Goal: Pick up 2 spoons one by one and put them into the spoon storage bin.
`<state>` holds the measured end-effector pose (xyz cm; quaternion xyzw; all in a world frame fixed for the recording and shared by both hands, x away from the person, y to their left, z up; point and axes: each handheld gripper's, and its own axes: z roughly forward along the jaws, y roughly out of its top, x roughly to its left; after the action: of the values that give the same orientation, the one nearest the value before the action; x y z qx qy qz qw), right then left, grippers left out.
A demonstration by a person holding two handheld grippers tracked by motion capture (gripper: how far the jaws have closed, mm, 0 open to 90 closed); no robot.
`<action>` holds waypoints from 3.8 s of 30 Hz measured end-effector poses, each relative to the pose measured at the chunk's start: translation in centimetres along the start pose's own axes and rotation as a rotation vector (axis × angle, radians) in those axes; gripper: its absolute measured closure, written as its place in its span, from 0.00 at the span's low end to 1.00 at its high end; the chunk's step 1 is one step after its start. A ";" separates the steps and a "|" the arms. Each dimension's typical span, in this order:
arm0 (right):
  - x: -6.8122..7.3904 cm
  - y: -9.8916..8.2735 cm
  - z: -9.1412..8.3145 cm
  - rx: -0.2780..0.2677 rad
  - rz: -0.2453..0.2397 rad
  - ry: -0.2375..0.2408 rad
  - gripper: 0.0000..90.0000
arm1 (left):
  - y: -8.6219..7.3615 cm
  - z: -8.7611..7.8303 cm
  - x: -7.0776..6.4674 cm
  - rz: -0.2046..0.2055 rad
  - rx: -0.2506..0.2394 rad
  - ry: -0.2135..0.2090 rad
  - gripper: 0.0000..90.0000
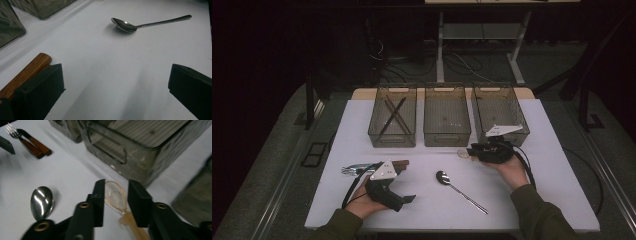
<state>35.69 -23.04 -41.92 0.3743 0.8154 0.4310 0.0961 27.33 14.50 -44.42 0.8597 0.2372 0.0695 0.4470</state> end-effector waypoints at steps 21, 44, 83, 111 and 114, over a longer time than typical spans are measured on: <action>-3.6 -2.7 -0.7 0.209 -0.066 -0.033 0.57 | 0.0 0.0 0.0 0.006 0.004 -0.004 0.00; -2.7 -2.9 -0.4 0.248 -0.234 -0.015 0.82 | 0.0 0.1 0.0 0.010 0.013 -0.004 0.00; -1.8 -1.2 -3.6 0.131 -0.117 0.103 0.82 | 0.1 0.0 -0.1 0.013 0.007 -0.004 0.00; -0.9 1.6 -4.8 -0.049 -0.002 -0.013 0.82 | 0.1 0.2 -0.1 -0.002 -0.007 -0.001 0.00; -1.0 1.9 -4.7 -0.058 0.009 -0.023 0.82 | 0.0 0.1 0.0 -0.009 -0.007 0.000 0.00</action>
<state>35.17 -26.01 -37.73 0.3801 0.7997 0.4505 0.1142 27.35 14.39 -44.49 0.8570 0.2406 0.0685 0.4504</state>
